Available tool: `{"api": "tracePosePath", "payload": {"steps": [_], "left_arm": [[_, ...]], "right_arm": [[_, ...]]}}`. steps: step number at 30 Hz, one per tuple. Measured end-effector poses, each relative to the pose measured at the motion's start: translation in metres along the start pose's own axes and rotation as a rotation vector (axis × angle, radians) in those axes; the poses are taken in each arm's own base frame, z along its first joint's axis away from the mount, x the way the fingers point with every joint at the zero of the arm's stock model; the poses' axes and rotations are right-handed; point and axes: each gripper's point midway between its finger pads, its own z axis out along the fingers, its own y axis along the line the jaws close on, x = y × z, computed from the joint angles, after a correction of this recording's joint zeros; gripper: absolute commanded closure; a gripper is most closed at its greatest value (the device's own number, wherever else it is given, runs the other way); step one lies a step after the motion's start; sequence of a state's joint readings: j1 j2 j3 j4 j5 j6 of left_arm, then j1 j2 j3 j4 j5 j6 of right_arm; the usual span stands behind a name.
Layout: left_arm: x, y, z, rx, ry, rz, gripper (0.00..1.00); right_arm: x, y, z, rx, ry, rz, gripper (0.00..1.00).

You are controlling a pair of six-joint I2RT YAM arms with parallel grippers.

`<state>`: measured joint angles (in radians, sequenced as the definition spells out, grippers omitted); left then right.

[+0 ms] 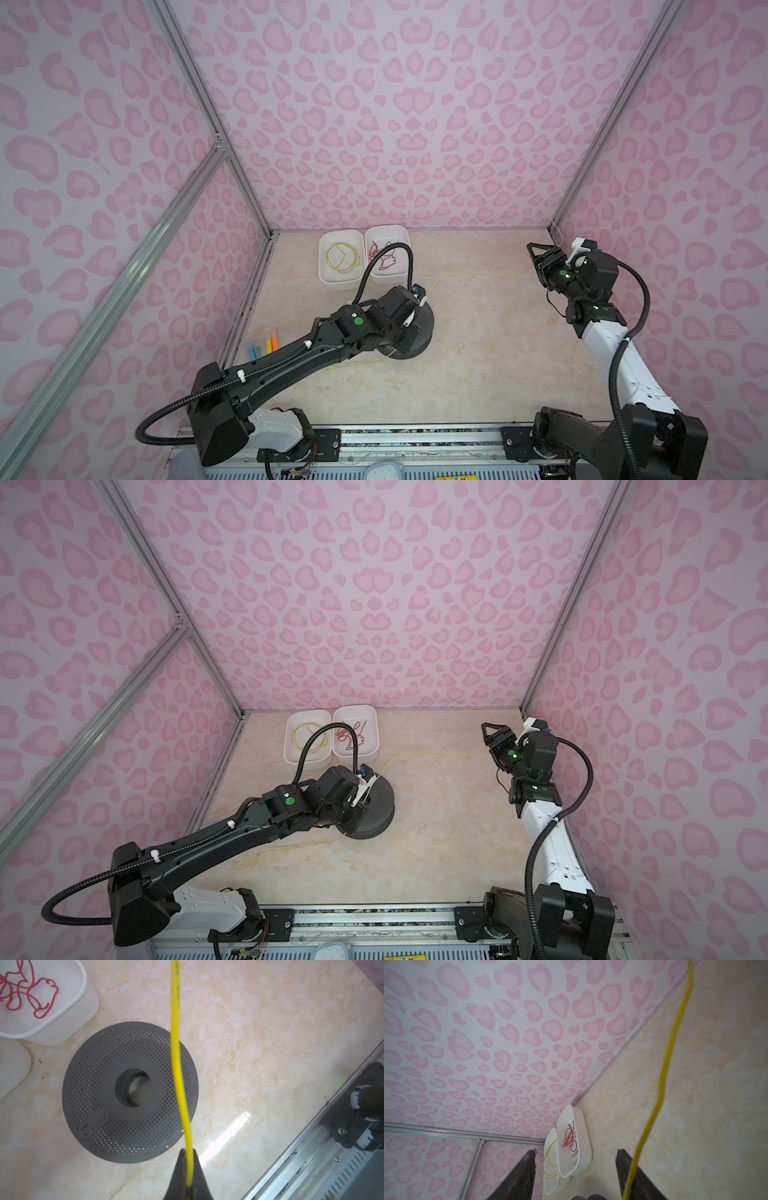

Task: Wrap the cables

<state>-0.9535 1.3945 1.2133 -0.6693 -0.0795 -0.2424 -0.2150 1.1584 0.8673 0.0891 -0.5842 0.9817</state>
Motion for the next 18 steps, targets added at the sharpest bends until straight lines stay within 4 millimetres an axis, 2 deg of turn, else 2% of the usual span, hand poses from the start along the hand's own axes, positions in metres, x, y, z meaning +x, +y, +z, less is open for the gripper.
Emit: {"api": "tracePosePath", "payload": {"steps": [4,10,12,15,18], "left_arm": [[-0.028,-0.006,0.017,-0.002,0.0,0.029,0.96],[-0.083,-0.015,0.036,0.012,-0.06,0.049,0.96],[-0.095,-0.017,0.043,0.025,-0.072,0.048,0.96],[-0.112,-0.019,0.049,0.046,-0.093,0.046,0.96],[-0.127,-0.023,0.052,0.066,-0.116,0.042,0.96]], "right_arm": [[0.005,0.0,-0.013,-0.007,0.001,-0.01,0.3],[0.017,0.008,-0.034,-0.019,0.016,-0.069,0.25],[0.025,0.002,-0.034,-0.017,0.037,-0.068,0.25],[0.056,-0.013,-0.027,-0.002,0.124,-0.037,0.25],[0.095,-0.006,-0.02,-0.031,0.231,-0.048,0.26]]}}
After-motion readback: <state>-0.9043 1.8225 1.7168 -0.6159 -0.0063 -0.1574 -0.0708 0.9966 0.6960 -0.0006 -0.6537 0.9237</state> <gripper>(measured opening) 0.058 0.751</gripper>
